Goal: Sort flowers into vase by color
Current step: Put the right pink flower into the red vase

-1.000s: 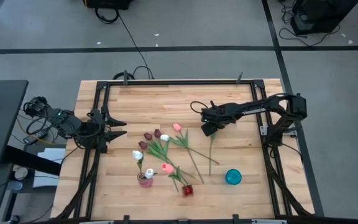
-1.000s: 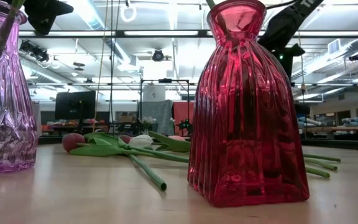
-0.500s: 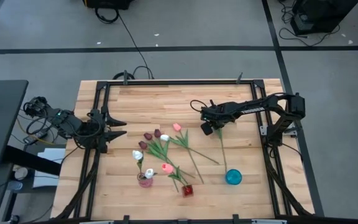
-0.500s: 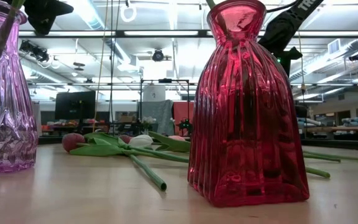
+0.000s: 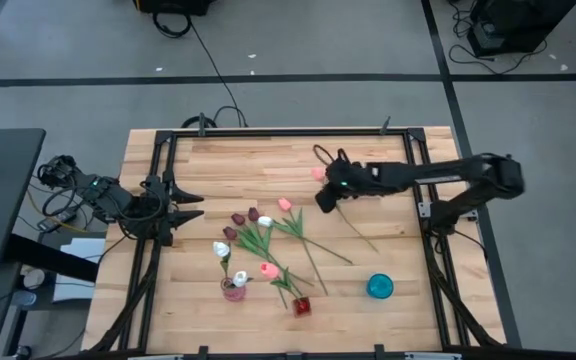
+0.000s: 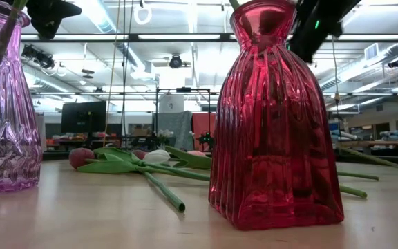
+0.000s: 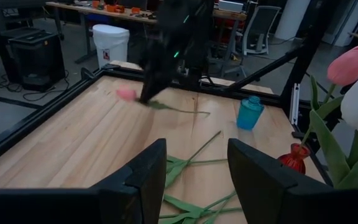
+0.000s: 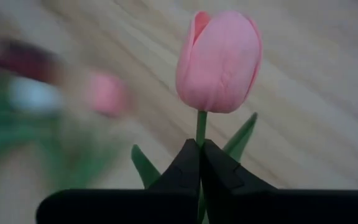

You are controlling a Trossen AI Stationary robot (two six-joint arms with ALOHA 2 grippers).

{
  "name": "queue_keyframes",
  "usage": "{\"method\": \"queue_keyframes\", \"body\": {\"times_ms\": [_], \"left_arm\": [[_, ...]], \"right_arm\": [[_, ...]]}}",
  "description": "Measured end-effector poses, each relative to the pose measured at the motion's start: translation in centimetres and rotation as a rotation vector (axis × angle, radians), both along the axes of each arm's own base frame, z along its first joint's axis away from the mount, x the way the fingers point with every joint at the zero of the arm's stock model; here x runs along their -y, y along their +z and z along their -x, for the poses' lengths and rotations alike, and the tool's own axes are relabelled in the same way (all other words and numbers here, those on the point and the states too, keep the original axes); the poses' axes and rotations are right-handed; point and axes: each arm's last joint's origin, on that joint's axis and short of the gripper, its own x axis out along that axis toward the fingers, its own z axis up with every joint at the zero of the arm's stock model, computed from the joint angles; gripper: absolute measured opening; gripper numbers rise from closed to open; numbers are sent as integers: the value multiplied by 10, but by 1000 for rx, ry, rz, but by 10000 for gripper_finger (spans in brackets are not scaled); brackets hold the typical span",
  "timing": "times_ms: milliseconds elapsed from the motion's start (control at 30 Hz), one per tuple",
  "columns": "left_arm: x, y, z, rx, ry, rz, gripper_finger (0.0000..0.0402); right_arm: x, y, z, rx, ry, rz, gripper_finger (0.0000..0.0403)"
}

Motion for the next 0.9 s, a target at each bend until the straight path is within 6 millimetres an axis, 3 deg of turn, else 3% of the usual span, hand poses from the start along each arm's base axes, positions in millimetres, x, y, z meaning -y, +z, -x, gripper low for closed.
{"method": "queue_keyframes", "body": {"times_ms": [167, 333, 600, 767, 900], "left_arm": [[0, -1, 0, -7, -2, -12, 177], [0, -1, 0, -7, -1, -13, 177], [0, -1, 0, -11, -1, -15, 177], [-1, -2, 1, -18, 36, -30, 177], [-1, -2, 1, -19, 38, -32, 177]], "right_arm": [[-49, 61, 1, 382, 291, 170, 11], [-97, 94, 2, 693, 520, 247, 11], [-147, 110, 0, 989, 666, 262, 11], [-166, 103, -9, 1081, 690, 251, 11], [-173, 106, -6, 1137, 697, 219, 11]]}}
